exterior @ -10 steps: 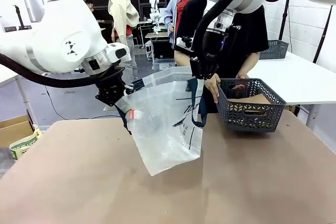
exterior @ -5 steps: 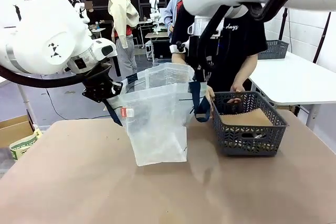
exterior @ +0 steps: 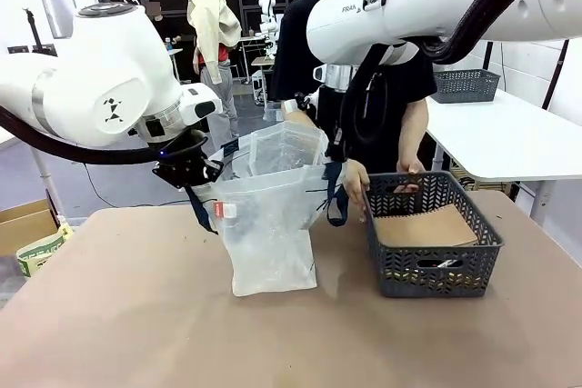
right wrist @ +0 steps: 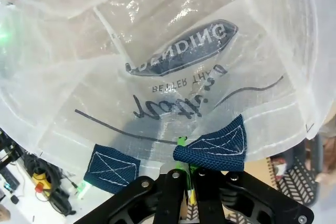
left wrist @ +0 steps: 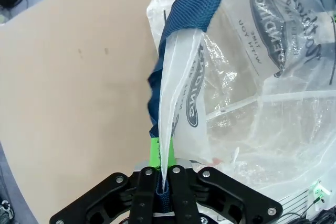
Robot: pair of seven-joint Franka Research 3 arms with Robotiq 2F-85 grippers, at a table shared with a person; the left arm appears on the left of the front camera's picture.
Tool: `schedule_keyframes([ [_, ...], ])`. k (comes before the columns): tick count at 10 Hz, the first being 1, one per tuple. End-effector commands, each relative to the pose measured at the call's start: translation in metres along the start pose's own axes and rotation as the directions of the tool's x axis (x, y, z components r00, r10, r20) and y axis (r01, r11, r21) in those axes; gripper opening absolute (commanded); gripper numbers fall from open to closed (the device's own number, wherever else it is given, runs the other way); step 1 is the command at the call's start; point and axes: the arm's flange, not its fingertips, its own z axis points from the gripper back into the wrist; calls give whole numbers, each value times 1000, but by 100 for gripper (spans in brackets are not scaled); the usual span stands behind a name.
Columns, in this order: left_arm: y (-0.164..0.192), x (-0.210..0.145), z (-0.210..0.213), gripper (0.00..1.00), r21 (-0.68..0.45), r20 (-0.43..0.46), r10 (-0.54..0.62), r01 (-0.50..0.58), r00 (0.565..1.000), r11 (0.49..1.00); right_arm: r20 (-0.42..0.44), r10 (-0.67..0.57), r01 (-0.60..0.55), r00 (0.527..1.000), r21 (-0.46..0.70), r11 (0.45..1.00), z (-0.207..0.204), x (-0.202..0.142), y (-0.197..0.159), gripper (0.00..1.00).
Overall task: Transfer purchased items from the store into the shopping bag.
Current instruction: Open the Reusable shopping bag in the center of the table.
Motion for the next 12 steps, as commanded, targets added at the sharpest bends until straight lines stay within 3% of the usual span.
schedule_keyframes([
  [1,-3,-1,2,0,-17,-1,11,-11,1000,1000,-5,7,-7,1000,6,1000,-2,1,2,0],
  [4,-2,0,1,0,-4,2,-1,1,1000,1000,1,3,-3,1000,1,1000,0,1,1,0],
  [6,6,7,-5,0,-4,1,-79,79,997,997,14,29,-29,999,4,1000,5,5,-5,0],
  [12,20,10,-6,0,-45,20,-100,101,995,994,12,31,-32,999,15,999,5,5,-9,0],
])
